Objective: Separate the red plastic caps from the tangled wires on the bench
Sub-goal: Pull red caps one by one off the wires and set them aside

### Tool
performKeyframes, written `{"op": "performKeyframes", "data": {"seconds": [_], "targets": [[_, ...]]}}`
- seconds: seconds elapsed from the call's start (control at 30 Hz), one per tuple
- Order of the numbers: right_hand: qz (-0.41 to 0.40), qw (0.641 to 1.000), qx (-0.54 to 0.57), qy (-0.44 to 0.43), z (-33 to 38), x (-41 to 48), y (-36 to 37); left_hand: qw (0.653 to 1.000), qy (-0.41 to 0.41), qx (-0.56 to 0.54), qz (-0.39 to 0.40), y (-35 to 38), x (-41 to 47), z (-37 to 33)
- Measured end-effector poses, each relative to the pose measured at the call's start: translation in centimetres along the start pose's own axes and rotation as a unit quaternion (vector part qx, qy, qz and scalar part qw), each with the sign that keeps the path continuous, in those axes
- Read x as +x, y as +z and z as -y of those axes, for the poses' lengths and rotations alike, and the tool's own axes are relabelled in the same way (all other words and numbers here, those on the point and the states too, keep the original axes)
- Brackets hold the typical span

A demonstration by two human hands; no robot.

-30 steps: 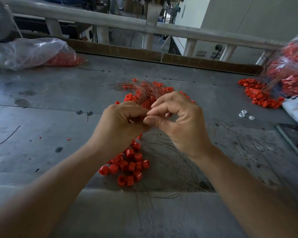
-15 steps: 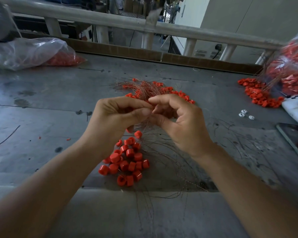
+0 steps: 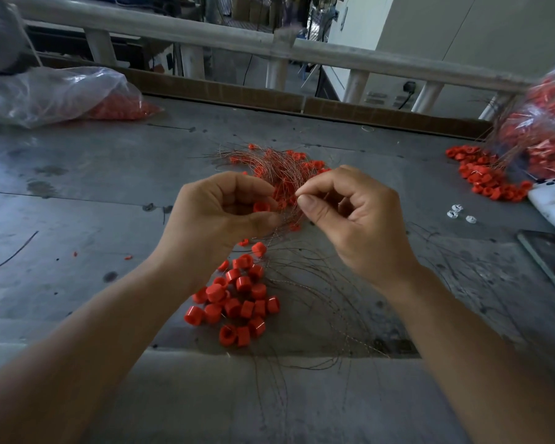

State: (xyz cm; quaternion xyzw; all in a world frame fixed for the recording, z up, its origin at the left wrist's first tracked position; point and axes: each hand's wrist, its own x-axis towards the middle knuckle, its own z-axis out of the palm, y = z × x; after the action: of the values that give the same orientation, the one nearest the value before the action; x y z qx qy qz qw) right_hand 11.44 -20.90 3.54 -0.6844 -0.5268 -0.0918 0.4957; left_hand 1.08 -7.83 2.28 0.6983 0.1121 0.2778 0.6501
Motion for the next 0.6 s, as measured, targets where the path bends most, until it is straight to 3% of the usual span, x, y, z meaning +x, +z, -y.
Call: {"op": "performKeyframes", "data": {"seconds": [0.27,0.6], "targets": [[0.020,1.000,0.015,0.015,0.36,0.03,-0.09,0.998,0.021,0.061,0.002,0.00,-0.13,-0.16],[0.027,0.999,0.007,0.026,0.50,0.01,0.05,0.999,0.017,0.029,0.021,-0.01,-0.35,-0.68]]}}
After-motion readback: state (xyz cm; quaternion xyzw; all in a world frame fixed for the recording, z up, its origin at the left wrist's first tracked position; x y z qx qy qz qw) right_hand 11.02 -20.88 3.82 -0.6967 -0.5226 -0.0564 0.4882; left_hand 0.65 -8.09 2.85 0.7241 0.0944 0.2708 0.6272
